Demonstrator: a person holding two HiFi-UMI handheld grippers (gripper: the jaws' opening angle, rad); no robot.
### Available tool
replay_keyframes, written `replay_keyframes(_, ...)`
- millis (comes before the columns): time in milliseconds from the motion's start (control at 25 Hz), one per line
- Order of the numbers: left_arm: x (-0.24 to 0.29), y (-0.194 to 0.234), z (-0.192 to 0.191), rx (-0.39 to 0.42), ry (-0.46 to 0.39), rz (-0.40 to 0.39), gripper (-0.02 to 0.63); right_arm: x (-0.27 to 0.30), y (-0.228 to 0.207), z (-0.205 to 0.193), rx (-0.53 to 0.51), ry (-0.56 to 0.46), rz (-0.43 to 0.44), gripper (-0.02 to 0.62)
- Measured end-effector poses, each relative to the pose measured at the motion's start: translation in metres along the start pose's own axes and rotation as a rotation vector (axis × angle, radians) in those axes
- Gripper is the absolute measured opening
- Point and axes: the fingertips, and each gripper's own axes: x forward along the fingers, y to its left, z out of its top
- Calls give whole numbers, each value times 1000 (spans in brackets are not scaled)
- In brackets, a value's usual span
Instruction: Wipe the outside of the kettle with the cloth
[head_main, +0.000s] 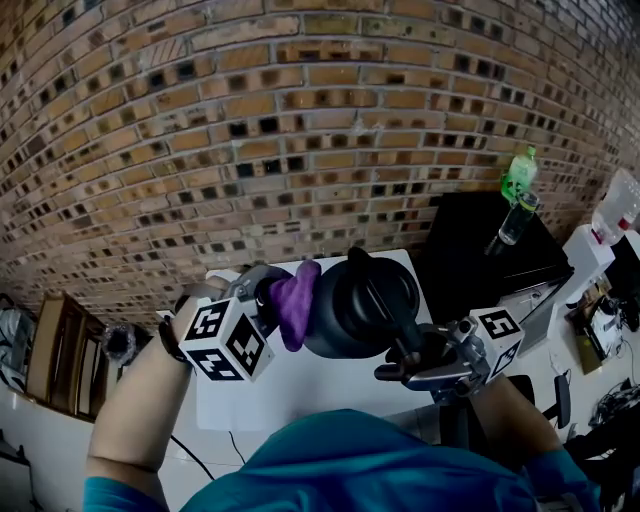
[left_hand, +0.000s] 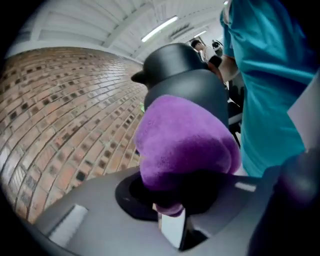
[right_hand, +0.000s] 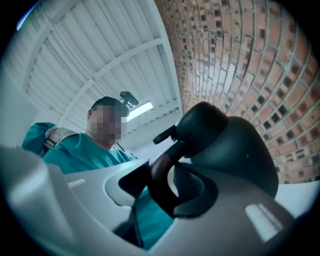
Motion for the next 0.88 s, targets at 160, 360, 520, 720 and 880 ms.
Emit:
replay_keyframes(160,26,-28,-26,113,91,-84,74,-1,10,-5,15,-24,21,155)
replay_keyframes(360,31,-13,-52,-88,34,-210,74,4,8,-27,-39,49,-6,156)
replay_keyframes(520,7,32,-17,-246,-180,-269,75,4,0,-39,-50,89,-24,156)
replay_keyframes(720,14,8,19,-100,-201,-507,75,17,9,-47,-32,117,32,158)
replay_keyframes(880,31,-26,5,34,-76,-609,74,20,14,-43,-8,73,58,160)
